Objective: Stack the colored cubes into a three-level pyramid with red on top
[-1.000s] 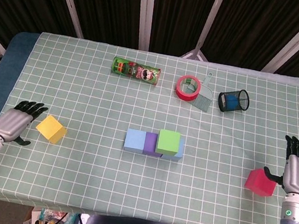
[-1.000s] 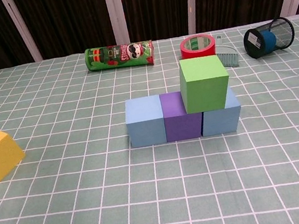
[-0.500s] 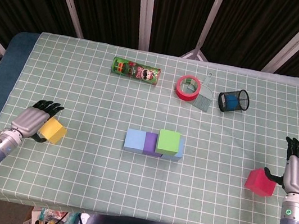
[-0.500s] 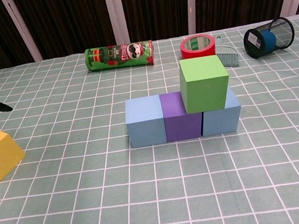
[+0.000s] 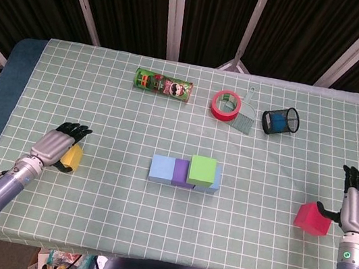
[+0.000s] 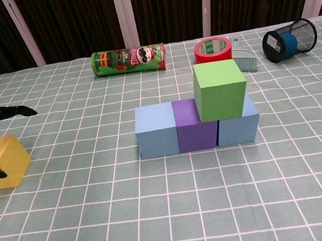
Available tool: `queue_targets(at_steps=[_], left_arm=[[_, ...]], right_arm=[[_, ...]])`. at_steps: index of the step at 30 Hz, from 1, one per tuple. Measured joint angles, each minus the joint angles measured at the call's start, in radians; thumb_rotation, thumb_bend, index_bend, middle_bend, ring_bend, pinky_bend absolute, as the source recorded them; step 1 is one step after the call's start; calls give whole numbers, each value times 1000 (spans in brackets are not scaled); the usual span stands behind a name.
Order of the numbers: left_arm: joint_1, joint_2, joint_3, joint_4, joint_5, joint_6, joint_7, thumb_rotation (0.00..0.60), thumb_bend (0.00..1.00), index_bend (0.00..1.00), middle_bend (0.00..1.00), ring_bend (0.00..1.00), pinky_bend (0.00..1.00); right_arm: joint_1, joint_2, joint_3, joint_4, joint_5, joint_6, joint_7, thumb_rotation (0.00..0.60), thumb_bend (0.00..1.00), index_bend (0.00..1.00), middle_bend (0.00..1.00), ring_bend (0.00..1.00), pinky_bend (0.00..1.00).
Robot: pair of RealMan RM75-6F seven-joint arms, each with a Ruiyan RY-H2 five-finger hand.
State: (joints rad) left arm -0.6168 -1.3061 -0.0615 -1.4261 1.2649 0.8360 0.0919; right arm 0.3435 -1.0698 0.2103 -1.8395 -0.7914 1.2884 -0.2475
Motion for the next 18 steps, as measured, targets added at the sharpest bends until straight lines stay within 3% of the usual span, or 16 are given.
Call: queue_targets(at_steps=[6, 18], left_arm=[[-3, 29, 10, -16, 4, -22, -18, 600, 129, 0, 76, 0, 0], [15, 74, 17, 11, 21, -3, -73, 600, 129, 0, 235, 0, 0]], right_arm=[[-3, 2, 5, -1, -2, -2, 0, 600, 270, 0, 19, 0, 0], [-8, -6, 5, 0, -14, 0, -10, 600, 269, 0, 20, 0, 0]])
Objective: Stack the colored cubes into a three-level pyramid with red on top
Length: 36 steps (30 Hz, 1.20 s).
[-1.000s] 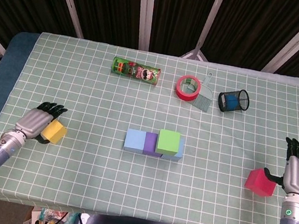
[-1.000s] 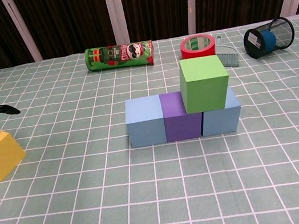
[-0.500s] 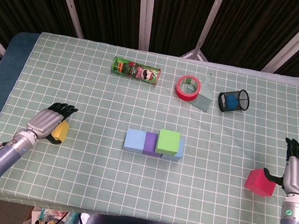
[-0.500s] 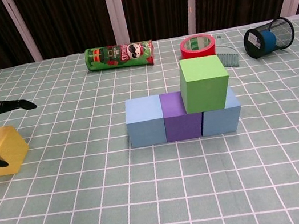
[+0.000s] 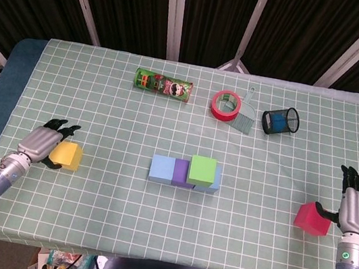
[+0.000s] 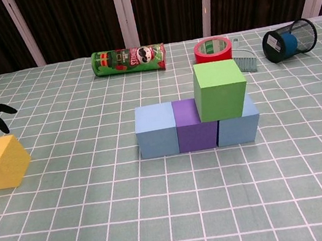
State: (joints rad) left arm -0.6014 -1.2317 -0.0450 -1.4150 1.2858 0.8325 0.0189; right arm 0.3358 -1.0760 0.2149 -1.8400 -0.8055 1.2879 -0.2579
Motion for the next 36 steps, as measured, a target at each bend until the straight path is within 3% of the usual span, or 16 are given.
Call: queue_targets(at_steps=[14, 24, 36], left_arm=[[-5, -16, 12, 36, 48, -9, -58, 600, 129, 0, 285, 0, 0], [-5, -18, 14, 38, 68, 1, -89, 600, 352, 0, 346, 0, 0], [-19, 30, -3, -58, 75, 11, -77, 600, 375, 0, 347, 0, 0]], right_arm=[[-5, -8, 4, 4, 0, 4, -10, 600, 270, 0, 20, 0, 0], [-8, -9, 6, 1, -6, 1, -12, 600, 269, 0, 20, 0, 0], [-12, -9, 9, -5, -11, 1, -12, 600, 270, 0, 20, 0, 0]])
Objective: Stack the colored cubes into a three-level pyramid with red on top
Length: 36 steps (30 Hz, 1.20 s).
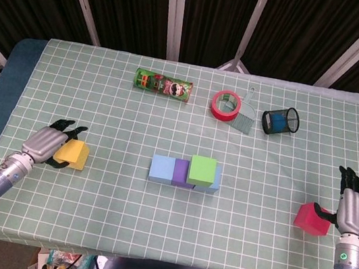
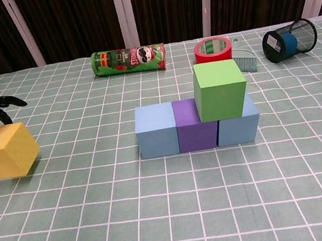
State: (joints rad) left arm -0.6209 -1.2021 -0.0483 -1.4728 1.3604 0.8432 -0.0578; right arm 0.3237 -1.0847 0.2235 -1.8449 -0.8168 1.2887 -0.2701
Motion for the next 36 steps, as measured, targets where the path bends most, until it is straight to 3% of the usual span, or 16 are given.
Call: queue_targets(at_steps=[8, 17, 30, 36], left_arm=[[-55, 81, -77, -141, -83, -30, 34, 600, 375, 0, 357, 0, 0], [-128, 104, -147, -255, -250, -12, 231, 600, 375, 0, 375, 8, 0], [-362, -32, -191, -368, -707, 92, 651, 600, 375, 0, 375, 9, 0], [-482, -127, -207, -399, -889, 173, 773, 600, 375, 0, 380, 9, 0]], right_arm=[[-2, 6, 2, -6, -3, -9, 10, 600, 270, 0, 20, 0, 0], [-3, 10, 7, -5, -16, -11, 23, 600, 270, 0, 20, 0, 0], [-5, 14, 17, 3, -6, -26, 44, 600, 270, 0, 20, 0, 0], [-3, 14, 20, 9, -1, -36, 52, 600, 270, 0, 20, 0, 0]])
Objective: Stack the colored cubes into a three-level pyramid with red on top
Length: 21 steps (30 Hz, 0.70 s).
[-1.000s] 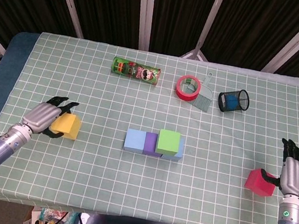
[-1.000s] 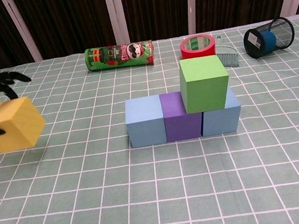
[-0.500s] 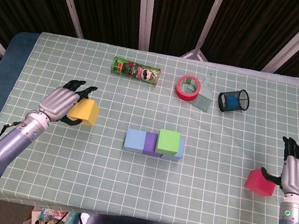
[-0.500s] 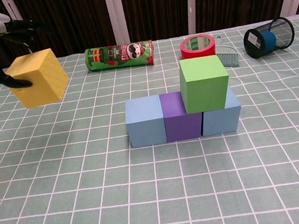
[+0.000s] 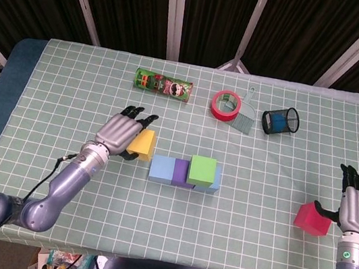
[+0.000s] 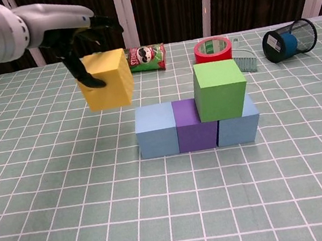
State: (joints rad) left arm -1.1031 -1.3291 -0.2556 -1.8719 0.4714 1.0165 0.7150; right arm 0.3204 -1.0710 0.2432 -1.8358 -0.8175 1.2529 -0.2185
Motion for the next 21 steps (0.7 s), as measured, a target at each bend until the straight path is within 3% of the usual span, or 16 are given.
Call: queue_targets(at_steps=[6, 21], left_arm=[[-77, -63, -6, -9, -86, 73, 73, 600, 375, 0, 383, 9, 0], [-158, -160, -10, -9, -180, 206, 185, 600, 377, 0, 390, 9, 0]], right_arm=[[0, 0, 4, 4, 1, 0, 7, 600, 270, 0, 20, 0, 0], [0, 5, 9, 4, 7, -11, 21, 600, 270, 0, 20, 0, 0]])
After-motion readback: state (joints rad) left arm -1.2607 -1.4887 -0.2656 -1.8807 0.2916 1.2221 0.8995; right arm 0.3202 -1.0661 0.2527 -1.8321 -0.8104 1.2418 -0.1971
